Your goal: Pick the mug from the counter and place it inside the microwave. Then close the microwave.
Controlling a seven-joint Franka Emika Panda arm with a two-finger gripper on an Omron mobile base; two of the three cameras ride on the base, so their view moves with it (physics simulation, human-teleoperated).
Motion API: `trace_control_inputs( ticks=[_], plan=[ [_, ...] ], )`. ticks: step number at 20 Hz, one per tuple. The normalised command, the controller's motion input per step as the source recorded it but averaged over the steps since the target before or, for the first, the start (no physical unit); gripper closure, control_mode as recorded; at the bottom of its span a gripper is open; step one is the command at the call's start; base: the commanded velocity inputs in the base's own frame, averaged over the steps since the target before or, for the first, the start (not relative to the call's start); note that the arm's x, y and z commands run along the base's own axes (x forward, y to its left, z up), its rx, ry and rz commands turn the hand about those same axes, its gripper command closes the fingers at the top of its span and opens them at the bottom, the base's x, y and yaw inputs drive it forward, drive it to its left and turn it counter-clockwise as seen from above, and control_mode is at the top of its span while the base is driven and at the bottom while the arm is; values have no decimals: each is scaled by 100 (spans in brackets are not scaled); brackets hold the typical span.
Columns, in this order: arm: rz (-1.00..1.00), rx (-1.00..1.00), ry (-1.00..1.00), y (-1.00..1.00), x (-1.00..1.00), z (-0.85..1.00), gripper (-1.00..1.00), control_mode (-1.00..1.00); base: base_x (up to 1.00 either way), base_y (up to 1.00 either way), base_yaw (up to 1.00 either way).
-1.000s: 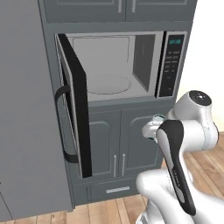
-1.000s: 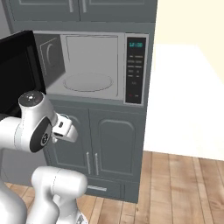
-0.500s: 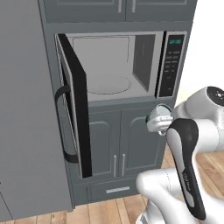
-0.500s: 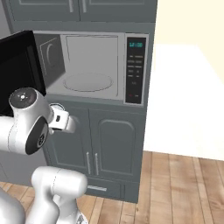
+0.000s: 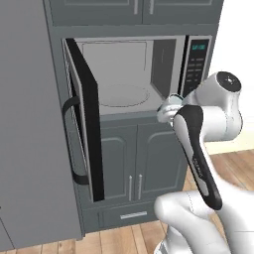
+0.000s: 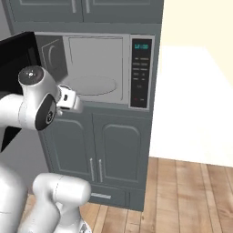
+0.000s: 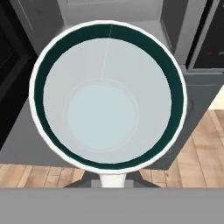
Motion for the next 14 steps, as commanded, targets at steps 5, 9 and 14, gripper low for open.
trace_control_inputs(
  ticks=[5, 9, 14],
  plan=[
    [0, -10, 9, 10, 85, 33, 100, -100, 0, 0, 0],
    [0, -2, 7, 4, 34, 1, 100, -100, 0, 0, 0],
    [0, 0, 0, 1, 21, -39, 100, -100, 0, 0, 0]
  ],
)
